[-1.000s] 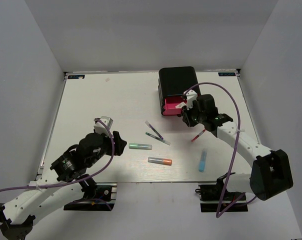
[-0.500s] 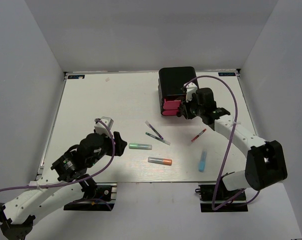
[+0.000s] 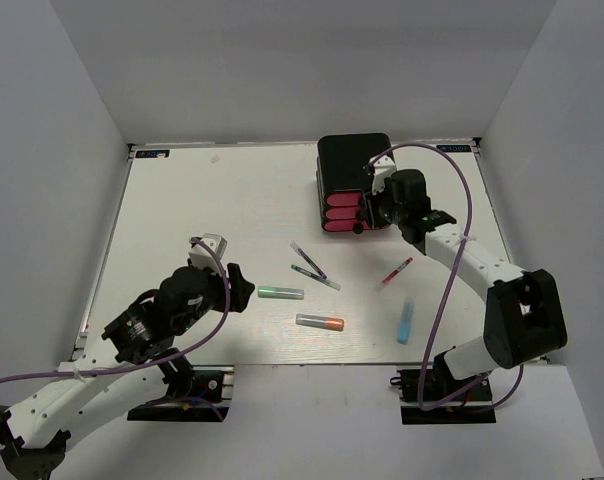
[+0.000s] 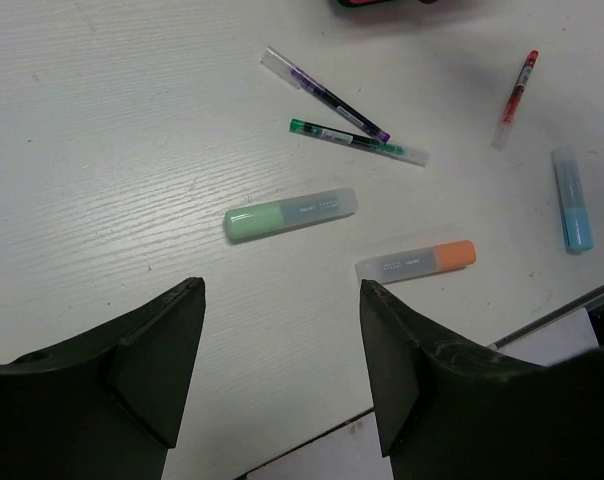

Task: Sort the stationery into containers
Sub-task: Close the drawer, then open the drawer

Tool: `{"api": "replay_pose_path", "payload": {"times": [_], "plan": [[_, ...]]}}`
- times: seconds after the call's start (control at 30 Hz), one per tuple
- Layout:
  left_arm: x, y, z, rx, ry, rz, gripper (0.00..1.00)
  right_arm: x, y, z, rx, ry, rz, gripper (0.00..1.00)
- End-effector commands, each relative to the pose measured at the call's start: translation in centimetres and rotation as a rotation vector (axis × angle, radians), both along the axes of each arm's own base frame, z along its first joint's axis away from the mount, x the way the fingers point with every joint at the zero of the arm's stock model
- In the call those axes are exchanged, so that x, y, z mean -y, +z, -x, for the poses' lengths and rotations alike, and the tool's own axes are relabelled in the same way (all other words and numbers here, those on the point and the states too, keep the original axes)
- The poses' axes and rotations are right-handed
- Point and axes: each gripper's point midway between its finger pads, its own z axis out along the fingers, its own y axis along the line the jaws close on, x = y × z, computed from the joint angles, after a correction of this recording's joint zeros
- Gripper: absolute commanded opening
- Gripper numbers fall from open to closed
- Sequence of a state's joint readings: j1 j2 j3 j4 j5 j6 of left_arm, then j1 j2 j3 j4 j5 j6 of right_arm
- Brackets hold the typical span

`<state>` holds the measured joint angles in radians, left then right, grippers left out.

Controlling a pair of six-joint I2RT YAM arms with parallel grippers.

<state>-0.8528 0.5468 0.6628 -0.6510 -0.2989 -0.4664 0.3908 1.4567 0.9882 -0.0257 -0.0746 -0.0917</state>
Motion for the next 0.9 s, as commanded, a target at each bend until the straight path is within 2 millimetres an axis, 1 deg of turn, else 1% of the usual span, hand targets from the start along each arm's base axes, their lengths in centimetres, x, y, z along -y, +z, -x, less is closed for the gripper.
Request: {"api": "replay_pose_path", "payload": {"times": [0.0,0.03,0.1,0.13,0.2,0.23,0.3,0.33,0.37,0.4,0.43,0.47,0.53,0.57,0.63,0.7,0.73,0.77,0.8,0.83,0.87], "plan": [[0.1,0.4,-0.1,0.017,-0.007,0.009,0.73,-0.3,3.6,-2.5,0.112,-0.031,-0.054,0.38],[0.1,0.4,-0.1,0.017,-0.007,0.009,0.73,-0.3,3.3,-2.3,0.101,-0.030,-0.054,0.39],[0.1,0.4,-0.1,0.017,-0.007,0.009,0.73,-0.2,3.4,-2.3,0.102,-0.034,-0.063,0.39],[0.1,0.4,-0.1,0.017,-0.007,0.009,0.73,-0.1,3.1,-2.1,0.094,-0.036,-0.064,0.39],[0.1,0.6,-0.1,0.023,-0.007,0.016,0.73,-0.1,2.4,-1.2,0.068,-0.026,-0.074,0.39],[0.1,0.6,-0.1,0.023,-0.007,0.016,0.73,-0.3,2.8,-0.7,0.072,-0.010,-0.086,0.39],[0.1,0.6,-0.1,0.023,-0.007,0.016,0.73,-0.2,1.7,0.8,0.043,0.011,-0.091,0.39],[0.1,0.6,-0.1,0.027,-0.011,0.009,0.73,-0.3,2.2,1.3,0.055,0.019,-0.104,0.39],[0.0,0.4,0.0,0.027,-0.011,0.009,0.73,-0.2,0.7,2.1,0.022,0.024,-0.095,0.39],[0.1,0.5,-0.1,0.033,-0.011,0.015,0.73,-0.1,1.0,2.4,0.036,0.025,-0.100,0.39],[0.1,0.5,-0.1,0.034,-0.011,0.015,0.73,0.1,0.9,2.6,0.031,0.018,-0.102,0.39],[0.1,0.5,-0.1,0.034,-0.011,0.015,0.73,0.2,0.0,2.9,0.015,0.018,-0.094,0.39],[0.2,0.3,0.0,0.024,-0.019,0.011,0.73,0.3,-0.3,2.8,0.013,0.006,-0.099,0.39],[0.2,0.3,0.0,0.024,-0.019,0.011,0.73,0.3,-1.2,2.8,-0.006,0.003,-0.093,0.39],[0.2,0.3,0.0,0.024,-0.019,0.011,0.73,0.3,-1.5,2.4,-0.002,-0.011,-0.105,0.46],[0.2,0.3,0.0,0.024,-0.019,0.011,0.73,0.0,-2.6,2.1,-0.038,-0.025,-0.128,0.55],[0.2,0.3,0.0,0.024,-0.019,0.011,0.73,-0.4,-2.5,1.9,-0.039,-0.027,-0.144,0.59],[0.2,0.3,0.0,0.024,-0.019,0.011,0.73,-0.4,-2.9,1.7,-0.046,-0.045,-0.153,0.62],[0.2,0.3,0.0,0.024,-0.019,0.011,0.73,-0.4,-3.4,1.7,-0.067,-0.064,-0.165,0.62],[0.2,0.3,0.0,0.024,-0.019,0.011,0.73,-0.3,-3.0,1.1,-0.039,-0.081,-0.177,0.62],[0.2,0.3,0.0,0.024,-0.019,0.011,0.73,-0.3,-3.0,0.9,-0.042,-0.103,-0.197,0.62]]}}
